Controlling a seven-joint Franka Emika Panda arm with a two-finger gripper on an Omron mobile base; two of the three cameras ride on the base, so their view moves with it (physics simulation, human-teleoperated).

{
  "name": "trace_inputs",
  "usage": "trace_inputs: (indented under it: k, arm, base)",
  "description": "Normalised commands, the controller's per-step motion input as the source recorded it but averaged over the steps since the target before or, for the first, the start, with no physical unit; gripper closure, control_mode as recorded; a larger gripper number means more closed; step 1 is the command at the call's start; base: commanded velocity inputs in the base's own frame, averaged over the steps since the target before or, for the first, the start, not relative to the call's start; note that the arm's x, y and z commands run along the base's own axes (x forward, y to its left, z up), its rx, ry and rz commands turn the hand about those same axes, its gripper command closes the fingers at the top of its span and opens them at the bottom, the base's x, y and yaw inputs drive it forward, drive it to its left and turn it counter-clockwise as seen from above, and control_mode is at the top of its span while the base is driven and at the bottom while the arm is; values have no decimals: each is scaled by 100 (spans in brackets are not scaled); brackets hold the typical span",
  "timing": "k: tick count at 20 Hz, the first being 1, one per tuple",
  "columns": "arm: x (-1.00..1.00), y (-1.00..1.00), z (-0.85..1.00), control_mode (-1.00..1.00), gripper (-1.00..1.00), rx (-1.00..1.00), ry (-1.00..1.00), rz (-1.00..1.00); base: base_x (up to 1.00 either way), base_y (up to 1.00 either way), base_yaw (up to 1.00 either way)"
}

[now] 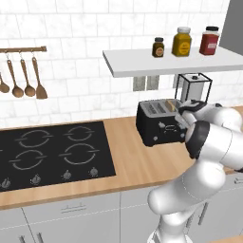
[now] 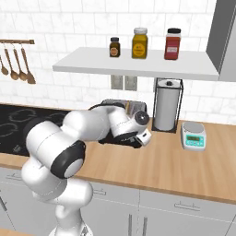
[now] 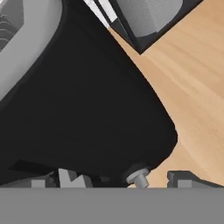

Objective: Start the toaster. Once the lever pops up, take the bread to the plate on the dining counter.

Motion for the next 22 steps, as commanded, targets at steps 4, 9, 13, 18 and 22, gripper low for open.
trace_inputs:
  k: [4,9,13,18,22]
  arm:
    - [-3,-20,-46,-100,-100,4,0,0]
    - [-28,-24,-72,-100,-100,6,2,0]
    - [-64,-40,-93,-100,-100,4,4,0]
    - [-70,-45,-97,-100,-100,8,7,0]
    - [-88,-47,-26,-100,-100,13,-2,0]
  base:
    - [0,0,0]
    - [0,0,0]
    - [0,0,0]
    - [0,0,0]
    - [0,0,0]
